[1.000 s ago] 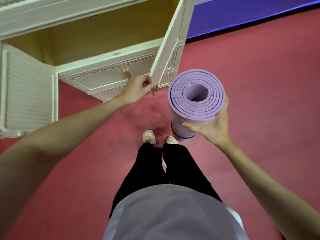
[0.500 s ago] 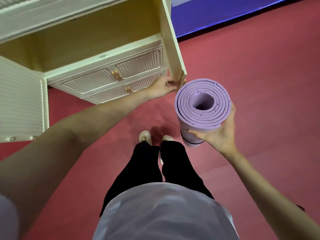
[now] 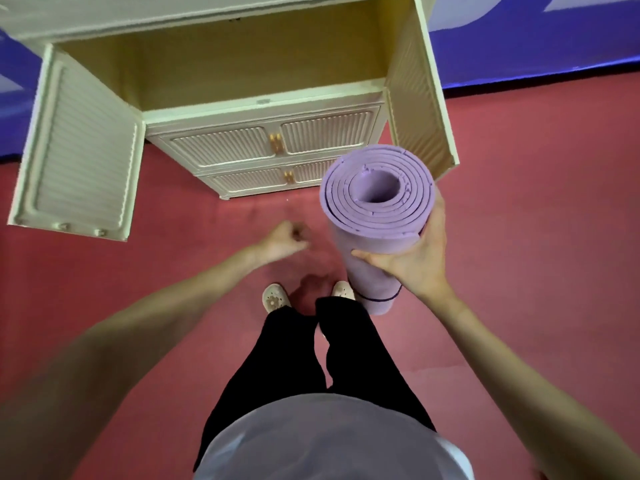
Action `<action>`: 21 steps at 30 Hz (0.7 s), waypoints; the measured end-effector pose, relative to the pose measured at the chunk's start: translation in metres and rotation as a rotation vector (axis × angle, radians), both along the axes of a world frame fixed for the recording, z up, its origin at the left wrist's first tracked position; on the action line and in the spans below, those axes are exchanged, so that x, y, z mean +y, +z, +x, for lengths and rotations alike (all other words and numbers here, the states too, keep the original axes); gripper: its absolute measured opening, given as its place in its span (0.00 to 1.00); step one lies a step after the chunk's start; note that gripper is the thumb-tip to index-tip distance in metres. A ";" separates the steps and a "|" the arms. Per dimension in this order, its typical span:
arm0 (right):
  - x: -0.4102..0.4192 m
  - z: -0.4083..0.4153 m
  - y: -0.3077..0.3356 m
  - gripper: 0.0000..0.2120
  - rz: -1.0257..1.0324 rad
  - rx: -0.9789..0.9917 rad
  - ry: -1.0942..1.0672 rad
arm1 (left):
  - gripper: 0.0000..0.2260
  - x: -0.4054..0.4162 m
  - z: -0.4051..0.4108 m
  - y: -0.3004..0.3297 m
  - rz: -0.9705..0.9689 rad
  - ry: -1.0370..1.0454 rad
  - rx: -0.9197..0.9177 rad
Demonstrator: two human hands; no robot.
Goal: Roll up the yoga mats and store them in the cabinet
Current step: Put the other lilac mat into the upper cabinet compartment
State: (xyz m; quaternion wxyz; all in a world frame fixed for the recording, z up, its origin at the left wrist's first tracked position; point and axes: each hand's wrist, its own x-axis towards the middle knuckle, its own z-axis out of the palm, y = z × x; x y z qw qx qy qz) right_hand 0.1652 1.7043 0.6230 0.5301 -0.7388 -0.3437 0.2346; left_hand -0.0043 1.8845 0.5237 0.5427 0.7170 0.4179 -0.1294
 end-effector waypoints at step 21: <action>0.251 -0.025 -0.023 0.25 -0.115 0.611 -0.063 | 0.75 0.085 -0.152 -0.056 0.119 0.291 0.103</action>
